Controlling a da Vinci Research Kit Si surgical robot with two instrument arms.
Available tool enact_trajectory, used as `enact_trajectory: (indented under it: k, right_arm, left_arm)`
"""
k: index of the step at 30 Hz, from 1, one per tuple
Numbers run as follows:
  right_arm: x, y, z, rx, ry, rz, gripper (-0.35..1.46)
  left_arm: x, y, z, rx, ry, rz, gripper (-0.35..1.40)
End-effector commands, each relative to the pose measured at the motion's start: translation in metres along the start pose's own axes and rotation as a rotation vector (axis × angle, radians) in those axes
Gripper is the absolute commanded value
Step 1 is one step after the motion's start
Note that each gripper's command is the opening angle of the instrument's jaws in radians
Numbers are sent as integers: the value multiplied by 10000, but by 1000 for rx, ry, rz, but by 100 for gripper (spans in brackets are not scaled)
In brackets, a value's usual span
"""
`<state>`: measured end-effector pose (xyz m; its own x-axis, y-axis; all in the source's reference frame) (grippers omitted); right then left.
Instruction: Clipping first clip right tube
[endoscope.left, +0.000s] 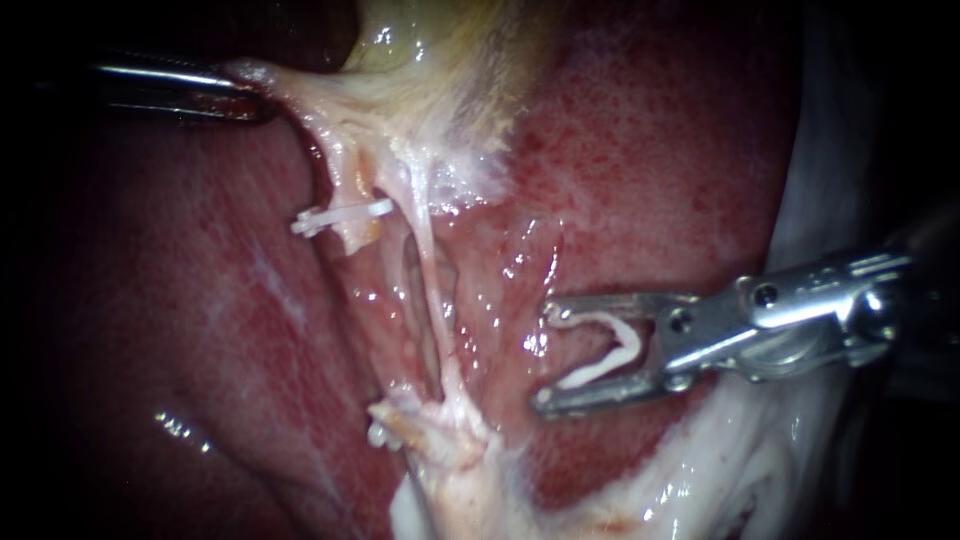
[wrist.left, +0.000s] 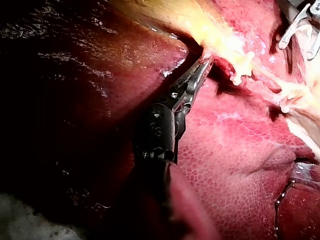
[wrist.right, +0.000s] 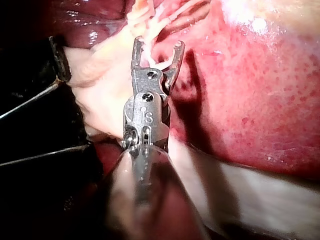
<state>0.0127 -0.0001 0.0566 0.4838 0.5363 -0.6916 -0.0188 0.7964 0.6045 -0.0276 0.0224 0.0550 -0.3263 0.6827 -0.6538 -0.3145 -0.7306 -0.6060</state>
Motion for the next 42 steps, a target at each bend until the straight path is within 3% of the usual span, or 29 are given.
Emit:
enact_trajectory:
  k: [1,6,21,28,36,42]
  right_arm:
    - [-1,1,4,7,4,9,49]
    - [-2,7,22,41,26,52,49]
    - [-17,22,67,91,39,116,49]
    - [-11,31,83,155,100,172,49]
    - [-4,30,86,307,215,288,49]
    - [3,21,83,395,235,335,49]
  left_arm:
    - [0,0,0,0,0,0,-35]
    - [0,0,0,1,0,0,-35]
    - [-1,-1,1,0,0,0,-35]
    - [-2,-3,2,1,0,1,-35]
    - [-2,-4,3,1,0,1,-35]
    - [-2,-4,3,1,0,1,-35]
